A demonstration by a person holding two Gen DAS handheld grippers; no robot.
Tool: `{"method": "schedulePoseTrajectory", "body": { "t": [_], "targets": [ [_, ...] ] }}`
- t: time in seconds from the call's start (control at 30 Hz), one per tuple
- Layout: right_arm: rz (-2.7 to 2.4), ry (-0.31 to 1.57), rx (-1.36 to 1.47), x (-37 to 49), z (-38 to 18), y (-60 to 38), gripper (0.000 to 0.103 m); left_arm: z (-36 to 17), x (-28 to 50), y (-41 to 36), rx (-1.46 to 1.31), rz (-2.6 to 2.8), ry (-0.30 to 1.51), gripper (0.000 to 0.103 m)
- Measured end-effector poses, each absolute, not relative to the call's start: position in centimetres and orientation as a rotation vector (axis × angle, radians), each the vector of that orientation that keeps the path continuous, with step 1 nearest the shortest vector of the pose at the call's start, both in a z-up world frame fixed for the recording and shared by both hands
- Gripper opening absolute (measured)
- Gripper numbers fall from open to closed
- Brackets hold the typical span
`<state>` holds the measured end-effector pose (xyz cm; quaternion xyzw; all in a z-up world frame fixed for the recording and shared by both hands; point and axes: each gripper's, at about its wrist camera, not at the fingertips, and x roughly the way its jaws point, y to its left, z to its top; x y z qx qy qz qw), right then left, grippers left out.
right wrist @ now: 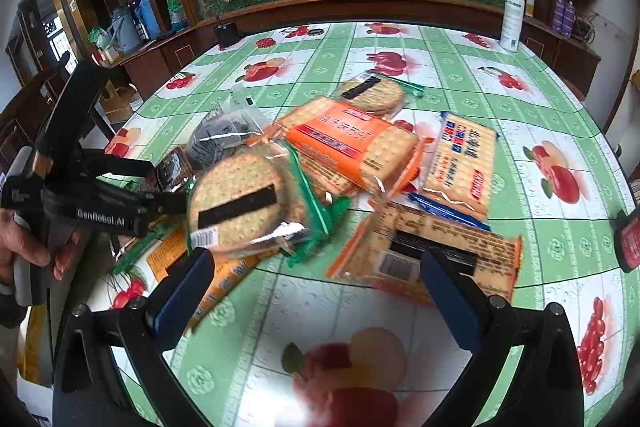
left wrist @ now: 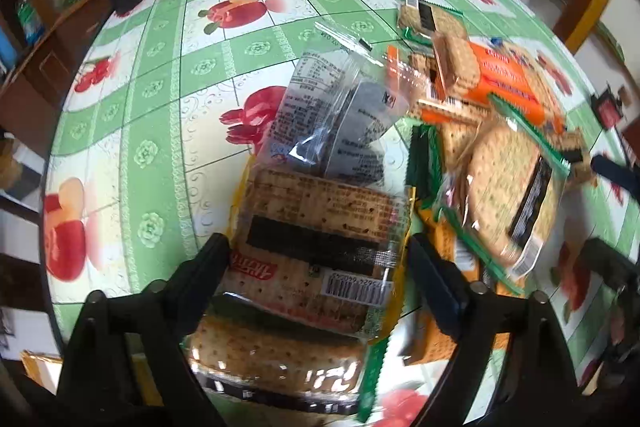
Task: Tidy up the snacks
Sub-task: 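Grasp the square cracker pack with the left tool while the right tool grasps the round cracker bag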
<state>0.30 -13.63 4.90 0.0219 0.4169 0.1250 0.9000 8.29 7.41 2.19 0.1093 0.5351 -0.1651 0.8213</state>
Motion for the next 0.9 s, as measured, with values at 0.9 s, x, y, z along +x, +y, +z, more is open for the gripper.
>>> {"method": "schedulePoseTrajectory", "body": {
  "t": [0.9],
  "targets": [
    [0.396,0.901,-0.295,4.5,3.3,-6.8,0.078,2.6,7.9,7.2,0.283,-0.295,1.096,0.074]
  ]
}}
